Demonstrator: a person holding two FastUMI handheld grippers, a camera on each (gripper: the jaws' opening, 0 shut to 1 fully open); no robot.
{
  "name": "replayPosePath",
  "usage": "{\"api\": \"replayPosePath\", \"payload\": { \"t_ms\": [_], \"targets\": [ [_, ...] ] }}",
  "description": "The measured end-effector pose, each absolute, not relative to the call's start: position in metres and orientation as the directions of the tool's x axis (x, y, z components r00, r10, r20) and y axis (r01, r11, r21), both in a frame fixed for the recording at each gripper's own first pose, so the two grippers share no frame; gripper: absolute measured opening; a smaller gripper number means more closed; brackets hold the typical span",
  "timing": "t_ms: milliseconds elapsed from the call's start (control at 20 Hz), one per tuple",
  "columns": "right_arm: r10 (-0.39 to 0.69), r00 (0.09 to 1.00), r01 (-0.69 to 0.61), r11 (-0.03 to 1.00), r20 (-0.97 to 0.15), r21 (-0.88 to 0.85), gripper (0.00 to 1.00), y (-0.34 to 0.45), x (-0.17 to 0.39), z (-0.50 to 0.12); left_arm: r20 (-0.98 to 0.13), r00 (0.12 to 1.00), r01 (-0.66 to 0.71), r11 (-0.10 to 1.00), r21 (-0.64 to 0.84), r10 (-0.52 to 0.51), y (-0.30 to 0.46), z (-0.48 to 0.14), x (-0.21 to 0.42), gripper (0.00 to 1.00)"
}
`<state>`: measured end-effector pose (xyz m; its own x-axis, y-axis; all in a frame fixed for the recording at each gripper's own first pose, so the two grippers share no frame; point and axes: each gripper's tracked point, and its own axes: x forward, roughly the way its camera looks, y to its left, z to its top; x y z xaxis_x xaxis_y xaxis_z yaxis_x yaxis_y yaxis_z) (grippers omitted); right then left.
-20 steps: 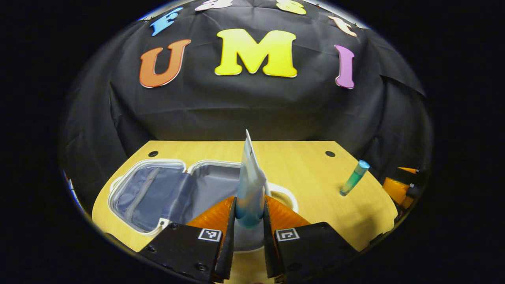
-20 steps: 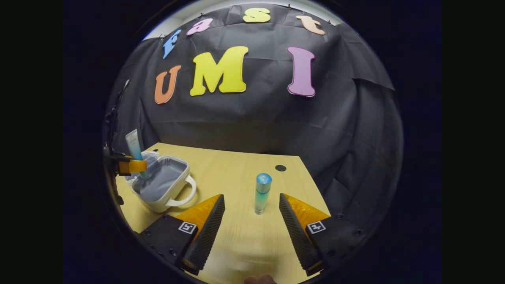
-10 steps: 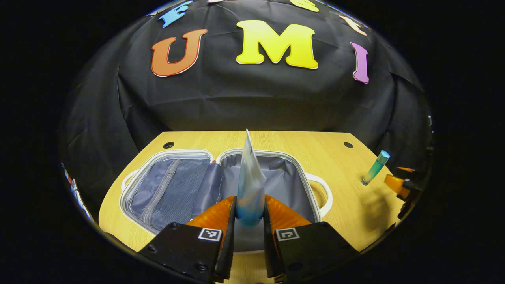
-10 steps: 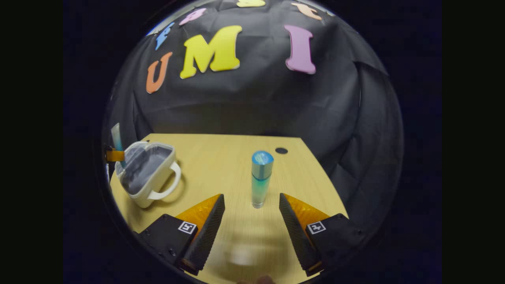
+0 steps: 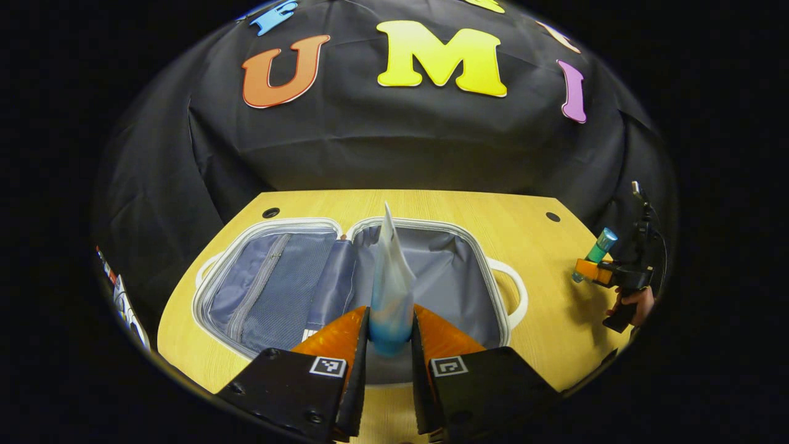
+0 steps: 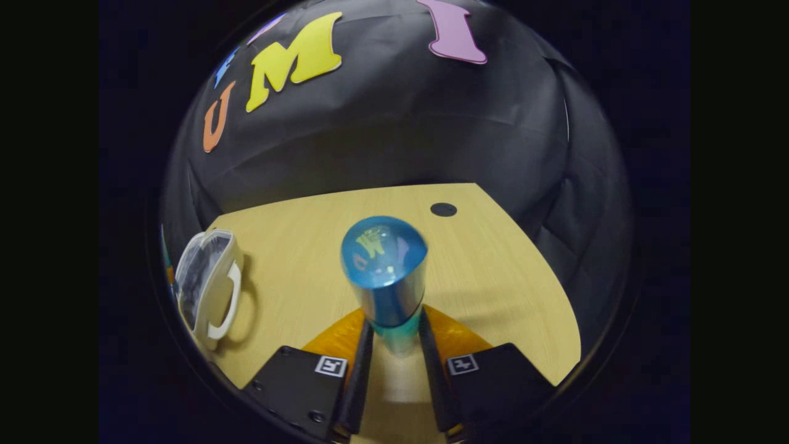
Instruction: First open the suitcase, pack the skin care products into it, and then close the suitcase.
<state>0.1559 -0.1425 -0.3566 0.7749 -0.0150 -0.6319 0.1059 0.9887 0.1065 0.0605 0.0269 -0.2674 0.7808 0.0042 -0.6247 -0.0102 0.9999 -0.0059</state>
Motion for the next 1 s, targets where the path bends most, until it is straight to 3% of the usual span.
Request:
{"api": "replayPosePath", "payload": {
  "t_ms": [300,600,800,950,1000],
  "targets": [
    [0.068,0.748,0.057,0.985,-0.661,0.166,0.33,-0.111,0.138,-0.33,-0.721,0.693,0.018,1.0,0.017,0.0,0.043,-0.309,0.065,0.36],
    [0.262,0.726,-0.092,0.953,-0.636,0.288,0.35,-0.043,0.085,-0.266,-0.842,0.538,0.028,0.998,0.058,0.034,0.053,-0.358,0.065,0.36],
    [0.374,0.692,-0.179,0.918,-0.617,0.355,0.35,-0.005,0.058,-0.234,-0.858,0.506,0.024,0.993,0.113,0.085,0.058,-0.368,0.074,0.35],
    [0.404,0.694,-0.199,0.903,-0.596,0.381,0.35,0.01,0.049,-0.217,-0.871,0.484,0.019,0.995,0.101,0.079,0.055,-0.379,0.086,0.39],
    [0.403,0.697,-0.205,0.904,-0.593,0.374,0.35,0.011,0.048,-0.213,-0.875,0.478,0.009,0.996,0.091,0.076,0.052,-0.376,0.086,0.46]
  ]
}}
